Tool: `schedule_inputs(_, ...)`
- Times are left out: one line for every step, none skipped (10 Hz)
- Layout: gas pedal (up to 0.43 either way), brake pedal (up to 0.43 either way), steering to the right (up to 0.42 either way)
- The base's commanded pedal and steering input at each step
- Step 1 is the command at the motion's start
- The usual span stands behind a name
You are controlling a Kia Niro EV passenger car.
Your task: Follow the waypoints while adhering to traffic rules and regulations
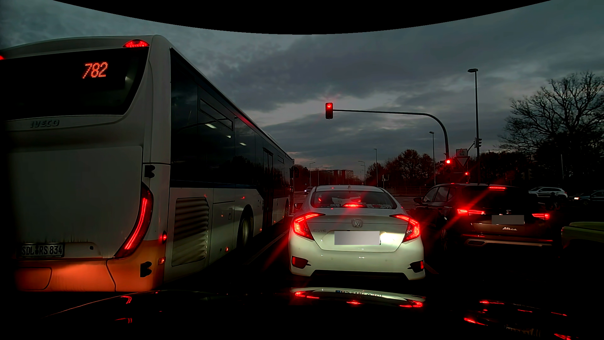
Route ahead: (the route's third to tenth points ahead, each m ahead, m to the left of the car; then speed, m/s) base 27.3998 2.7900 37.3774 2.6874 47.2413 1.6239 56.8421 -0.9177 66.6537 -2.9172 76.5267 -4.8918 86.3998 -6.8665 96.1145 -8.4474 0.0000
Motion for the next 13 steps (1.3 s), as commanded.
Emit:
schedule_inputs(0.000,0.366,0.013)
schedule_inputs(0.000,0.366,0.013)
schedule_inputs(0.000,0.360,0.014)
schedule_inputs(0.000,0.366,0.013)
schedule_inputs(0.000,0.366,0.013)
schedule_inputs(0.000,0.366,0.014)
schedule_inputs(0.000,0.366,0.013)
schedule_inputs(0.000,0.366,0.013)
schedule_inputs(0.000,0.366,0.013)
schedule_inputs(0.000,0.366,0.014)
schedule_inputs(0.000,0.360,0.013)
schedule_inputs(0.000,0.366,0.014)
schedule_inputs(0.000,0.366,0.014)
